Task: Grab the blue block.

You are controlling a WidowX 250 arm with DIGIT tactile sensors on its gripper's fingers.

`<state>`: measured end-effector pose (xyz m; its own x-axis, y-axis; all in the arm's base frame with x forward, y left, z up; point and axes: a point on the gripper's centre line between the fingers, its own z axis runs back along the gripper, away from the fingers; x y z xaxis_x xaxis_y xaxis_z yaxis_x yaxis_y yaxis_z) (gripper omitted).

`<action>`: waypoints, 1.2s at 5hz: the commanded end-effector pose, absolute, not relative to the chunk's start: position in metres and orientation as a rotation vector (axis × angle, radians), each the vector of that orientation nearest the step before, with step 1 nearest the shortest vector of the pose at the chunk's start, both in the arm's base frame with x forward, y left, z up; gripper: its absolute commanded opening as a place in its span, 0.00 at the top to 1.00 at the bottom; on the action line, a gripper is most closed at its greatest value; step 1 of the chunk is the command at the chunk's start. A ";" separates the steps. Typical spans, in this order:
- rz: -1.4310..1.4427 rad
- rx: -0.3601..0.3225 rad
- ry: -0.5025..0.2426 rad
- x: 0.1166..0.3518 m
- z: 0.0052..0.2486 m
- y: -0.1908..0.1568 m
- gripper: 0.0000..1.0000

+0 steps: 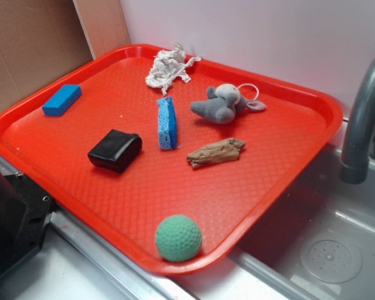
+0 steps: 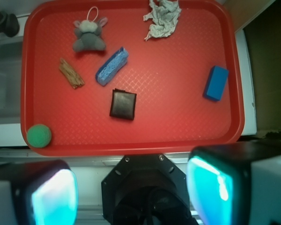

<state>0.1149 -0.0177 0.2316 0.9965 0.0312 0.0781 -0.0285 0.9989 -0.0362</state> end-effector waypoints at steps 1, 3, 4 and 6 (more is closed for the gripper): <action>0.503 0.003 -0.137 0.144 0.167 0.062 0.00; 0.585 0.088 -0.148 0.149 0.105 0.116 0.00; 0.585 0.088 -0.148 0.149 0.105 0.116 0.00; 0.585 0.088 -0.148 0.149 0.105 0.116 0.00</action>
